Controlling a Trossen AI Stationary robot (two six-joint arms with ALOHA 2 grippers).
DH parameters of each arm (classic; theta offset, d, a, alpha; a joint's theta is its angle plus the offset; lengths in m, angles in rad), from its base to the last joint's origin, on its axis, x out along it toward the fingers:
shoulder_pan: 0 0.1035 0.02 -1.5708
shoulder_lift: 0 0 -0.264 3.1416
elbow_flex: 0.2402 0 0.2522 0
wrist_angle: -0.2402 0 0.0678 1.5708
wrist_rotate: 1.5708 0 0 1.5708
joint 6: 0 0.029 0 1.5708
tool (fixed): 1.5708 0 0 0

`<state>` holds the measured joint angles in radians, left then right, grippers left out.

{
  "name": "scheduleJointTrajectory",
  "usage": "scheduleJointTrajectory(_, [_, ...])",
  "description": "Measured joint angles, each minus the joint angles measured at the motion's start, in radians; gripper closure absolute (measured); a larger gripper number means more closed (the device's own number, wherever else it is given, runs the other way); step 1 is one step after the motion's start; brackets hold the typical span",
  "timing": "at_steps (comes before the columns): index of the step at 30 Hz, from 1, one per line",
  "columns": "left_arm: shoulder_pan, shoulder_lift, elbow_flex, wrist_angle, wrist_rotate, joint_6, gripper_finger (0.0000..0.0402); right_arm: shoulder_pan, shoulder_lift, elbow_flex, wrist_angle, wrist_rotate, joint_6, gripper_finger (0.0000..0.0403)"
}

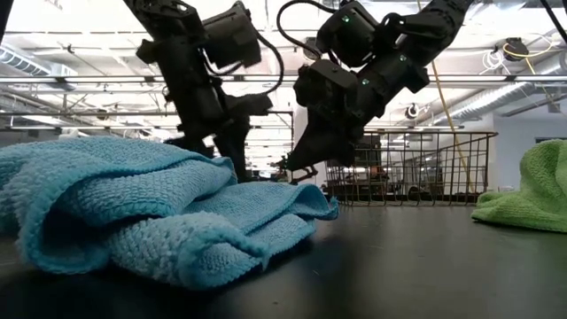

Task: Fold microfiber towels
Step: Fold the top blue towel

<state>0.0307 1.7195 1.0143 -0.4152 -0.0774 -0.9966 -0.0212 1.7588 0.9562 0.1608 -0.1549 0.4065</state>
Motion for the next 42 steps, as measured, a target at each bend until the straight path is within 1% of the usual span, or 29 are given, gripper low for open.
scheduleJointTrajectory(5, [0.006,-0.078,0.008,-0.041,-0.023,0.018,0.0225,0.025,0.000,0.033,-0.003,-0.002,-0.030,0.0403])
scheduleJointTrajectory(11, [0.006,-0.180,0.009,-0.136,-0.078,0.017,0.0225,0.018,0.010,0.184,-0.191,-0.003,-0.180,0.0403])
scheduleJointTrajectory(16, [0.006,-0.251,0.009,-0.274,-0.111,0.007,0.0225,-0.001,0.078,0.283,-0.249,-0.008,-0.253,0.0403])
scheduleJointTrajectory(20, [0.006,-0.280,0.008,-0.372,-0.117,-0.009,0.0225,0.000,0.163,0.327,-0.251,-0.058,-0.261,0.0403])
scheduleJointTrajectory(24, [0.004,-0.283,0.008,-0.403,-0.117,-0.009,0.0225,0.006,0.228,0.335,-0.257,-0.079,-0.239,0.0403])
scheduleJointTrajectory(27, [0.004,-0.283,0.008,-0.397,-0.117,-0.001,0.0225,0.008,0.246,0.335,-0.287,-0.081,-0.239,0.0403])
scheduleJointTrajectory(32, [0.004,-0.282,0.008,-0.401,-0.126,0.007,0.0225,0.008,0.247,0.328,-0.365,-0.069,-0.261,0.0403])
scheduleJointTrajectory(37, [0.002,-0.282,0.008,-0.401,-0.132,0.007,0.0225,0.008,0.241,0.322,-0.479,-0.057,-0.276,0.0403])
scheduleJointTrajectory(42, [-0.013,-0.282,0.008,-0.394,-0.133,-0.001,0.0225,0.011,0.237,0.322,-0.490,-0.056,-0.281,0.0403])
